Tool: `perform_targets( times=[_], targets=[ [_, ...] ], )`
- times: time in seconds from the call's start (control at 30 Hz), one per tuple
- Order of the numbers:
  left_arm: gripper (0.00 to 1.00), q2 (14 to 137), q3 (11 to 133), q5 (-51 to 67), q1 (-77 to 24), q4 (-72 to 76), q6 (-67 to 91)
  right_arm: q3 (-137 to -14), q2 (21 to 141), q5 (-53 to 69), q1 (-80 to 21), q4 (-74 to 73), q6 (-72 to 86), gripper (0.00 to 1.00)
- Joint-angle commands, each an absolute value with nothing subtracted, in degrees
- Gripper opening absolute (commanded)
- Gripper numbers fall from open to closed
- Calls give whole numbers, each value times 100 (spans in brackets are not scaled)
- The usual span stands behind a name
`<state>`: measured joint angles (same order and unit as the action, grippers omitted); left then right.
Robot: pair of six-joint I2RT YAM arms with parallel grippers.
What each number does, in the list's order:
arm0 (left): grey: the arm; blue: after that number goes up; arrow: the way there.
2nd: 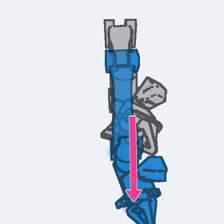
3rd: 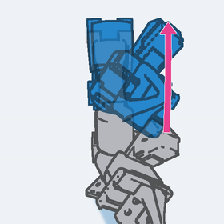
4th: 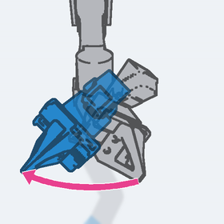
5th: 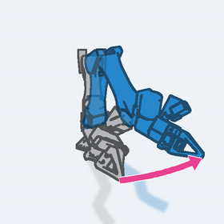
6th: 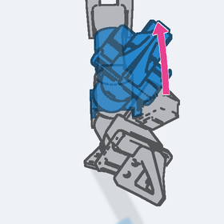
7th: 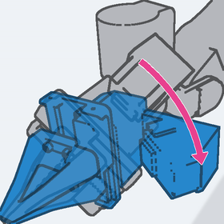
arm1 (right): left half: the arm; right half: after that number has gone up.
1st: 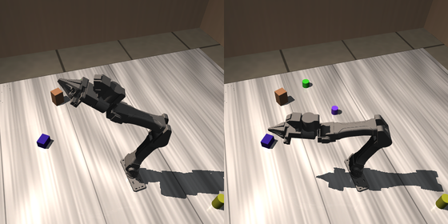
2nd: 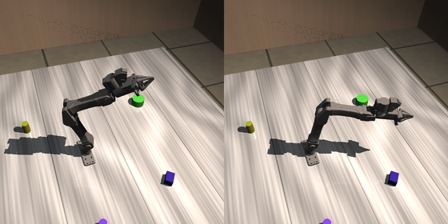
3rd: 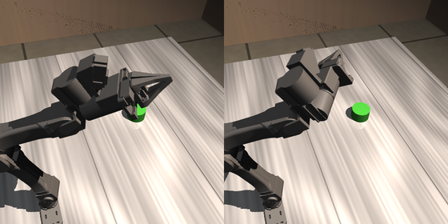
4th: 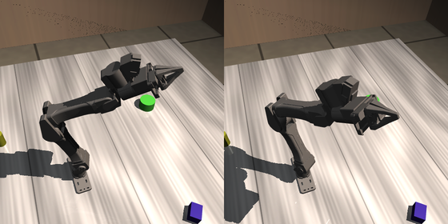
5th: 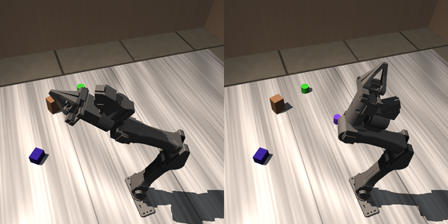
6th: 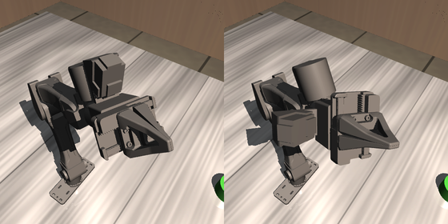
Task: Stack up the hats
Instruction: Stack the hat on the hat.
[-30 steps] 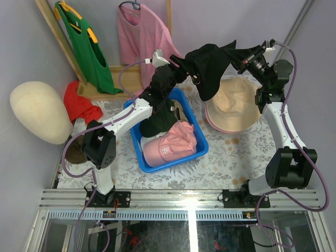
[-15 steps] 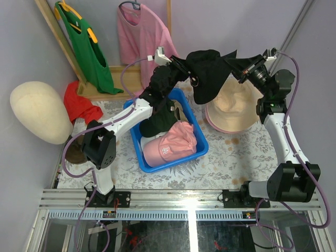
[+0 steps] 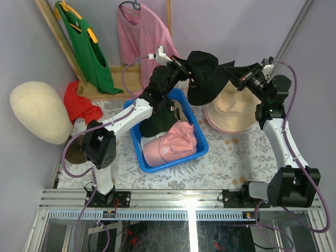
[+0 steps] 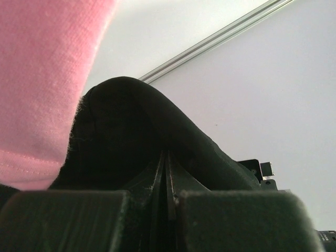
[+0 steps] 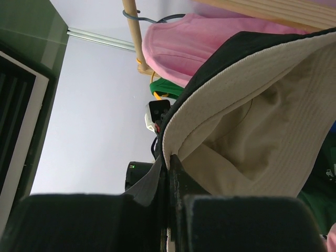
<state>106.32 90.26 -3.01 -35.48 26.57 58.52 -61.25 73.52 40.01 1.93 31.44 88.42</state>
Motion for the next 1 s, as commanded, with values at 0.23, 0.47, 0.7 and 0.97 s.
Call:
perform_targets(
  times=[0.23, 0.47, 0.7, 0.97],
  targets=[
    [0, 10559, 9291, -29, -3523, 3022, 5588, -5934, 6994, 4054, 207, 3132, 8588, 0],
    [0, 10409, 9237, -30, -3508, 2833, 5344, -5885, 6953, 4043, 211, 3069, 8531, 0],
    [0, 10263, 9193, -47, -3484, 2777, 5256, -5771, 6790, 4051, 211, 2909, 8445, 0],
    [0, 10337, 9340, 336, -3489, 2701, 5258, -5577, 6422, 4016, 612, 2669, 8348, 0]
  ],
)
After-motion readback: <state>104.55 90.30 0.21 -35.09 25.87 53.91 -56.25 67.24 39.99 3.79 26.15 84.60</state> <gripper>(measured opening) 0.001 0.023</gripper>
